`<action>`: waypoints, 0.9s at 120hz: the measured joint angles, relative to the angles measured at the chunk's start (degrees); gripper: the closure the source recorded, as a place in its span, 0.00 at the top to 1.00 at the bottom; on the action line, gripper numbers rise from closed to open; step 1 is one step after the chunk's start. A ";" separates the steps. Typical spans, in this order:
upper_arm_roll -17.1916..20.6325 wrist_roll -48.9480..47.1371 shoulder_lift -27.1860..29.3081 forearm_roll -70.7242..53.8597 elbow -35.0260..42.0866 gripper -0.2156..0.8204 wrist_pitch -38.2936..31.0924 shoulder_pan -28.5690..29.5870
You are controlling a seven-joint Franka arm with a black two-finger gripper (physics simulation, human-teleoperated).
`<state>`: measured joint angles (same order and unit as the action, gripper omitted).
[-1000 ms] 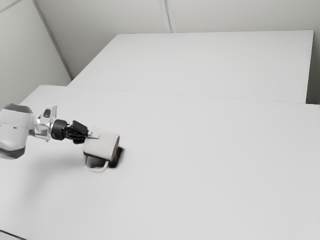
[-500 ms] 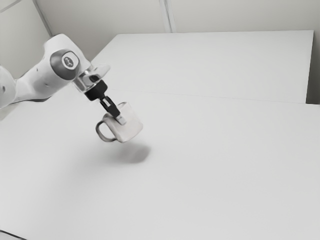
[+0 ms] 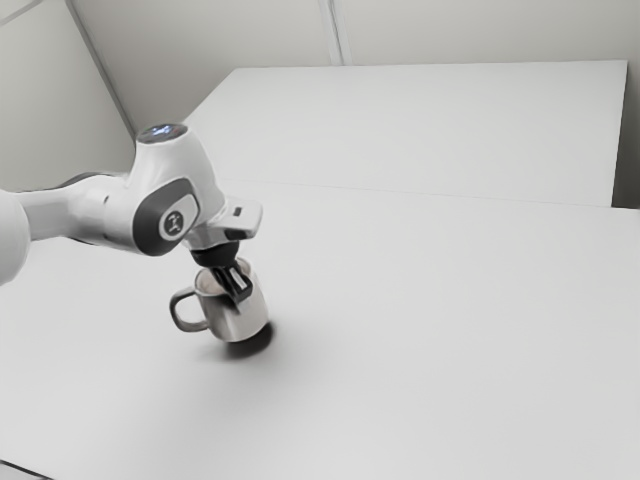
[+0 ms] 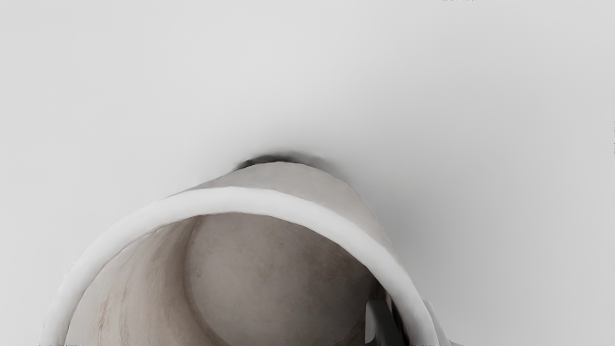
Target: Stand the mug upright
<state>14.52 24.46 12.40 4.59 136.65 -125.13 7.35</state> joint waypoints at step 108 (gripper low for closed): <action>-1.88 -17.06 -2.49 2.31 -35.61 0.74 20.81 -0.80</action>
<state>12.64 7.39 9.91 6.90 101.04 -104.32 6.55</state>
